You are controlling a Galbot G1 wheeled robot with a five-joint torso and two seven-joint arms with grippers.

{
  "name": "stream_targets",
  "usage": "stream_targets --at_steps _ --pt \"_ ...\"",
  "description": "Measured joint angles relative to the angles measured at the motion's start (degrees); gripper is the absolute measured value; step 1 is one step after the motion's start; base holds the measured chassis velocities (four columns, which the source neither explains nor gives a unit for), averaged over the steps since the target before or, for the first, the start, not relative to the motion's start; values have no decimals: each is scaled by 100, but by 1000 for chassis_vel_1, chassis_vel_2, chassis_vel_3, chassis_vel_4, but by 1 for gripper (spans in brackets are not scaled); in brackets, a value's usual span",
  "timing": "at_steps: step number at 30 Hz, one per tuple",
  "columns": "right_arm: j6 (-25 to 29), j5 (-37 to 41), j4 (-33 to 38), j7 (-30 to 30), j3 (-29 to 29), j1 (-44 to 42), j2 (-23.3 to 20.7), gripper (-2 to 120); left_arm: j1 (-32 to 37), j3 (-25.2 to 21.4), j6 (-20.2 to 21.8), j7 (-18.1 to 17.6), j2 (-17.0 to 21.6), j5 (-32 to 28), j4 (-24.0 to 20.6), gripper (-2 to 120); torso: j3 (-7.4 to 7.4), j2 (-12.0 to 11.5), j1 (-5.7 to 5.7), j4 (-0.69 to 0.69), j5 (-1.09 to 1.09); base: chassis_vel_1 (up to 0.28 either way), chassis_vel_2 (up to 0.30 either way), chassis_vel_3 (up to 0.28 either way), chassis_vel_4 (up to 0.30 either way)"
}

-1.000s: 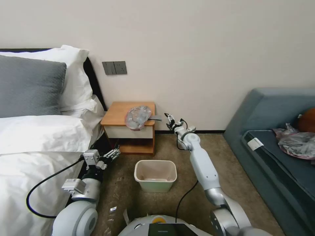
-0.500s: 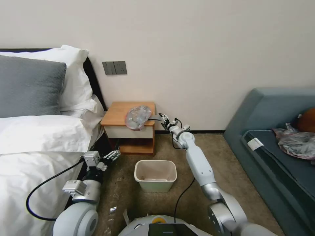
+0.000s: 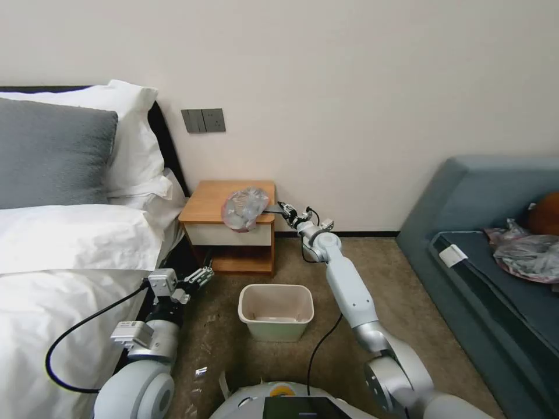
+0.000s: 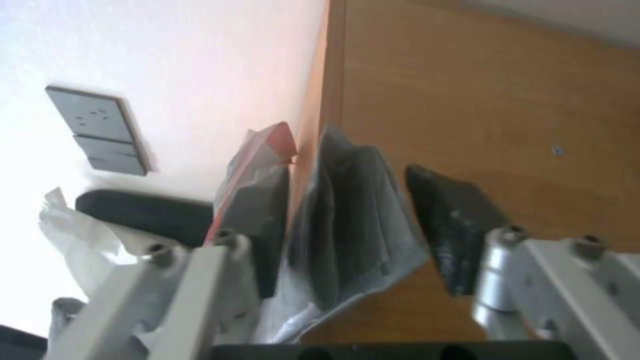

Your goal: Pick up the garbage bag from the table and place it over the trash can.

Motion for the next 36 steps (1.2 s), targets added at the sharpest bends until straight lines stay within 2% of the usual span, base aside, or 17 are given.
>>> stream_targets --at_steps 1,5,6,13,17,25,28,32,36 --pt "0 0 0 0 0 0 0 45 0 0 0 0 0 0 0 100 0 0 0 0 0 0 0 0 0" --pt "17 0 145 18 -10 -63 -27 27 -9 17 -37 11 -25 33 0 100 0 0 0 0 0 0 0 0 0" --pt "17 0 145 18 -10 -63 -27 27 -9 17 -37 11 -25 33 0 100 0 0 0 0 0 0 0 0 0" --pt "57 24 345 112 -34 -154 -100 1 -6 41 -87 22 -70 96 0 100 0 1 0 0 0 0 0 0 0" --pt "103 157 645 277 -37 -271 -192 0 16 40 -123 24 -91 133 0 100 0 1 0 1 0 0 0 0 0" --pt "347 573 1941 974 -186 -896 -570 0 15 55 -171 26 -72 153 0 100 0 1 0 0 0 0 0 0 0" --pt "494 607 2460 1202 -317 -1220 -690 0 -16 82 -174 27 -52 153 0 100 0 1 0 -1 0 0 0 0 0" --pt "580 610 2781 1407 -394 -1434 -731 0 -27 101 -176 29 -47 153 0 100 -1 1 0 1 0 0 0 0 0" --pt "833 548 3493 1699 -559 -2011 -778 0 -36 105 -266 27 -36 168 0 100 -1 1 0 1 0 0 0 0 0"
